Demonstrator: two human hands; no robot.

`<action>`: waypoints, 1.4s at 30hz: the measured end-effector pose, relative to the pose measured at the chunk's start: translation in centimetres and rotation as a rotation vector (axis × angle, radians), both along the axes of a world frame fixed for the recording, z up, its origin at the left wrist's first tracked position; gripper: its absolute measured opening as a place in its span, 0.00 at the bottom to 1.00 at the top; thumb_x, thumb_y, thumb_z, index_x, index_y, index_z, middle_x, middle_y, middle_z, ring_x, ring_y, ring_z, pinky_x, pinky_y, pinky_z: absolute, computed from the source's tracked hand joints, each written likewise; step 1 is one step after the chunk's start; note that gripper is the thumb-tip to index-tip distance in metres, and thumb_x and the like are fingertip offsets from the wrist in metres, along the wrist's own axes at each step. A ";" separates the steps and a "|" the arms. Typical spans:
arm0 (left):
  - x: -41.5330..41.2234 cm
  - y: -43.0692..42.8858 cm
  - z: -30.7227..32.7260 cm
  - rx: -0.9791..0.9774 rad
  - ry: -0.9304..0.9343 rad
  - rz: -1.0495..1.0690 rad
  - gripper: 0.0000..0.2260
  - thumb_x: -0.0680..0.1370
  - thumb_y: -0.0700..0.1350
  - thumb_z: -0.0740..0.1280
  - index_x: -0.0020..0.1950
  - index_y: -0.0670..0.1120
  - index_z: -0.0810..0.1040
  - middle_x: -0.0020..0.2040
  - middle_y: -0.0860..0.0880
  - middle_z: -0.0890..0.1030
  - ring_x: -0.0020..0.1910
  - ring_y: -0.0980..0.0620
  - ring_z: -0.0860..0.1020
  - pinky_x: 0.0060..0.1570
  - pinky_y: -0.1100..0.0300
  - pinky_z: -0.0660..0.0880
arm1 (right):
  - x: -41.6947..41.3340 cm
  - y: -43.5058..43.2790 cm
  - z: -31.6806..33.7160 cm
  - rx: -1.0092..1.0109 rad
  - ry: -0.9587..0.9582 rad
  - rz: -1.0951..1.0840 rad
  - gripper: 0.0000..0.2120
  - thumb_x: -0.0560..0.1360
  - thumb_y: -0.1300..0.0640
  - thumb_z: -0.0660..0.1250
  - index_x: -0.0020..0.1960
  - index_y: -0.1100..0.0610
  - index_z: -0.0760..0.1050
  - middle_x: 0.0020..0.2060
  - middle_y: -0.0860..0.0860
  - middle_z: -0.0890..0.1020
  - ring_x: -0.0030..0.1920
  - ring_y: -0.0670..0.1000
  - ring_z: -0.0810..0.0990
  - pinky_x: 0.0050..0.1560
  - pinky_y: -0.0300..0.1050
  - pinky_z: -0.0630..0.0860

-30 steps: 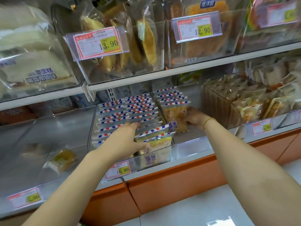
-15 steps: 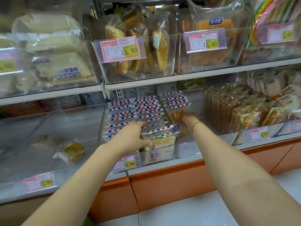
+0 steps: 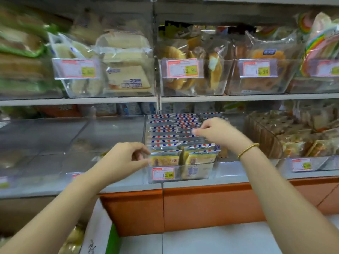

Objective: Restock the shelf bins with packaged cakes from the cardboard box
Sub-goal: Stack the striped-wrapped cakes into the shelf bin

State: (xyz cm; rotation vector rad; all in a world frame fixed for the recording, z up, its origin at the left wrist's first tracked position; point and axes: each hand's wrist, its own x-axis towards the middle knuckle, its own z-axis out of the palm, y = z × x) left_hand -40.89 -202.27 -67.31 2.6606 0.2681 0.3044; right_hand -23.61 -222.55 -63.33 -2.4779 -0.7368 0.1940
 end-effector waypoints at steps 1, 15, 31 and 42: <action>-1.7 0.6 -0.1 0.010 -0.001 -0.006 0.04 0.74 0.53 0.71 0.46 0.55 0.80 0.36 0.55 0.80 0.37 0.59 0.77 0.37 0.69 0.71 | -2.5 1.5 0.5 -0.025 -0.028 0.101 0.19 0.76 0.42 0.66 0.43 0.59 0.79 0.35 0.53 0.79 0.37 0.50 0.77 0.37 0.43 0.71; -32.8 16.3 -6.9 -0.278 -0.013 0.599 0.11 0.71 0.50 0.75 0.40 0.46 0.75 0.36 0.49 0.80 0.34 0.59 0.76 0.40 0.61 0.71 | -23.8 25.1 -8.7 0.002 -0.032 0.709 0.07 0.73 0.58 0.66 0.41 0.50 0.69 0.38 0.45 0.76 0.42 0.48 0.75 0.40 0.41 0.66; -42.5 33.5 -16.0 -0.332 0.254 1.004 0.07 0.75 0.45 0.69 0.39 0.45 0.75 0.36 0.49 0.77 0.33 0.54 0.73 0.33 0.62 0.71 | -31.4 41.8 -27.2 -0.531 0.231 0.776 0.21 0.76 0.57 0.65 0.68 0.55 0.68 0.62 0.54 0.76 0.61 0.54 0.75 0.58 0.45 0.74; -36.7 44.4 -24.7 -0.676 0.193 1.208 0.09 0.77 0.43 0.66 0.42 0.39 0.77 0.36 0.46 0.74 0.34 0.50 0.73 0.35 0.58 0.71 | -34.4 50.8 -31.2 -0.393 0.159 0.753 0.16 0.75 0.47 0.67 0.57 0.55 0.76 0.48 0.51 0.82 0.47 0.50 0.80 0.44 0.43 0.77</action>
